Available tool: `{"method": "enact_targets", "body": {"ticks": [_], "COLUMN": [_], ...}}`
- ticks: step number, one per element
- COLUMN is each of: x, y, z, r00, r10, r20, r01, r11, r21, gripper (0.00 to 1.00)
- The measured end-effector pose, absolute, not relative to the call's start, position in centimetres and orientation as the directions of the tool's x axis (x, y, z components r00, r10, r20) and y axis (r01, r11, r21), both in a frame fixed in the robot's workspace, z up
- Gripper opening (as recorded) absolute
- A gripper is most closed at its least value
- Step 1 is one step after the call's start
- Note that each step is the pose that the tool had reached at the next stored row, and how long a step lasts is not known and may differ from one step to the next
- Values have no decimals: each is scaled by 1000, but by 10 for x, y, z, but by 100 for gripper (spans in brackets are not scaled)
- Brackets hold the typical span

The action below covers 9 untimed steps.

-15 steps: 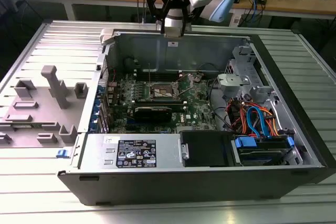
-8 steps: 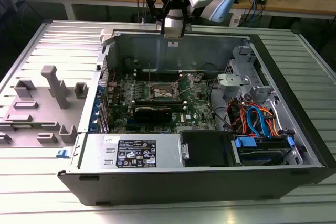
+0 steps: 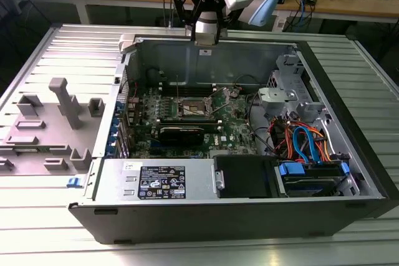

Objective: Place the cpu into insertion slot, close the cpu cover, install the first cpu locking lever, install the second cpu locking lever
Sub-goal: 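Place the cpu into insertion slot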

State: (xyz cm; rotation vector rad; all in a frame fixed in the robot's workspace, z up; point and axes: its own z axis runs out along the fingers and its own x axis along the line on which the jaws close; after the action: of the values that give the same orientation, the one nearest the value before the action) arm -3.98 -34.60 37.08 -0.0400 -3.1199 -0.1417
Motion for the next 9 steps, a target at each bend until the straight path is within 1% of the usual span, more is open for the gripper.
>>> {"method": "enact_targets", "body": {"ticks": [9], "x": [-40], "y": [-350], "z": [371], "r00": [-1000], "r10": [25], "r20": [19], "r01": [26], "r11": [996], "r21": [90], "gripper": [54]}}
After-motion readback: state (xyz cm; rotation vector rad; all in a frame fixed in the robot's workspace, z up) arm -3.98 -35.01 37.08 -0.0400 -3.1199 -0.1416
